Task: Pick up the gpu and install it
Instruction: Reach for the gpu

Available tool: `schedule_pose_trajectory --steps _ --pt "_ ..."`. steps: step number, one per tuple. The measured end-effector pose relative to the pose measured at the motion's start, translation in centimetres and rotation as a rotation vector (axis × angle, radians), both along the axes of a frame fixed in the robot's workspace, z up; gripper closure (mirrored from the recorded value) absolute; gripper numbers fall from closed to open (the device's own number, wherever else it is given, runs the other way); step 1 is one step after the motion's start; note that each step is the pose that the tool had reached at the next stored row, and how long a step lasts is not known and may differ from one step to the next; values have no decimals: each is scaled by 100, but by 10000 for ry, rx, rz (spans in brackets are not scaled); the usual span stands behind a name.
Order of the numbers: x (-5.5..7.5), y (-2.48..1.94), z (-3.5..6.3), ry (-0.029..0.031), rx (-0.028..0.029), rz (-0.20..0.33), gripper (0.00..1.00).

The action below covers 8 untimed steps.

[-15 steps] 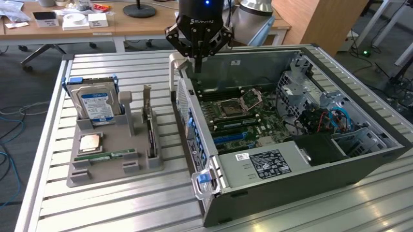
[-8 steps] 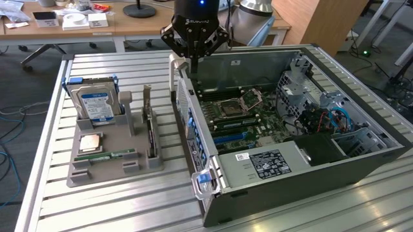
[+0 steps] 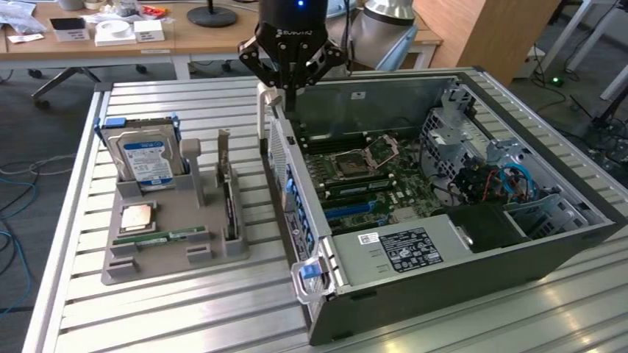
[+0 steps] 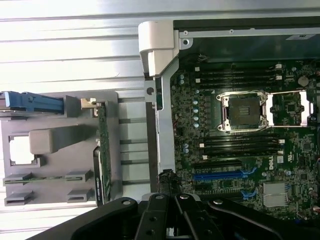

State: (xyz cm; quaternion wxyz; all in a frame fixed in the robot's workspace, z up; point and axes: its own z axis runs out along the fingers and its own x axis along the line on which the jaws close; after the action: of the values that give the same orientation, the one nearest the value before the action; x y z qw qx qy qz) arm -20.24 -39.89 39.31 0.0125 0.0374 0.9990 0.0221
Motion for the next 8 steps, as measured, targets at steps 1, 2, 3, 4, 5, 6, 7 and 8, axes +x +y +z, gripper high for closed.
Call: schedule_pose_trajectory --steps 1,2,3,4,5,6,7,8 --pt "-8 0 0 0 0 0 89" --pt "-17 0 0 0 0 0 89" --pt "-25 0 0 -1 0 0 89" --pt "-34 0 0 0 0 -1 89" --pt "-43 0 0 0 1 0 89" --pt "-51 0 0 -1 0 0 89" --pt "-60 0 0 0 0 0 89" --pt "-69 0 0 0 1 0 89"
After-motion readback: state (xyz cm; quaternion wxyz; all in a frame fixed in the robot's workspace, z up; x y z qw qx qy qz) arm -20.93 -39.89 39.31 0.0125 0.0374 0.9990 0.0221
